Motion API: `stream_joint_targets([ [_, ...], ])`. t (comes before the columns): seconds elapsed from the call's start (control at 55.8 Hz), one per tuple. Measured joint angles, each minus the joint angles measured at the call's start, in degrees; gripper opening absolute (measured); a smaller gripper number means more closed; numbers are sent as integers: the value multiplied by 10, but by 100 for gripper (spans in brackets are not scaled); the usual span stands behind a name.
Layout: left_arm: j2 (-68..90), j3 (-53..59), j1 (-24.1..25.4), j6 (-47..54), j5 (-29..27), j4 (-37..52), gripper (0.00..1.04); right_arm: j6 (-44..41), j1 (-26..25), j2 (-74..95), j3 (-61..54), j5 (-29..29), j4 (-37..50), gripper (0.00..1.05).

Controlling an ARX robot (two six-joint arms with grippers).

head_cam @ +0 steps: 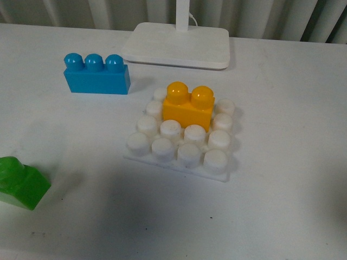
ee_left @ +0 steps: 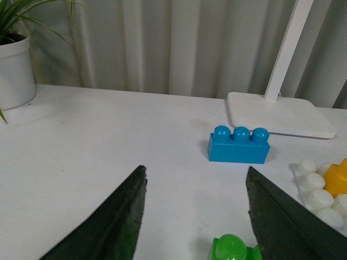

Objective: Insert yellow block into base center

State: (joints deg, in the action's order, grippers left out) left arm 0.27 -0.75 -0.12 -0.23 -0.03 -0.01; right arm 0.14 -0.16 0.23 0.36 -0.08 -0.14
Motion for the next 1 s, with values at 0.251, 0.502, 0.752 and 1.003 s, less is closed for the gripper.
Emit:
stream_joint_targets([
  [0.251, 0, 0, 0, 0, 0, 0, 100, 0, 0, 0, 0, 0, 0, 96],
  [0.502, 0, 0, 0, 0, 0, 0, 98, 0, 0, 0, 0, 0, 0, 96],
  [0.752, 0, 0, 0, 0, 0, 0, 98, 0, 0, 0, 0, 0, 0, 96],
  [1.003, 0, 0, 0, 0, 0, 0, 98, 0, 0, 0, 0, 0, 0, 96],
])
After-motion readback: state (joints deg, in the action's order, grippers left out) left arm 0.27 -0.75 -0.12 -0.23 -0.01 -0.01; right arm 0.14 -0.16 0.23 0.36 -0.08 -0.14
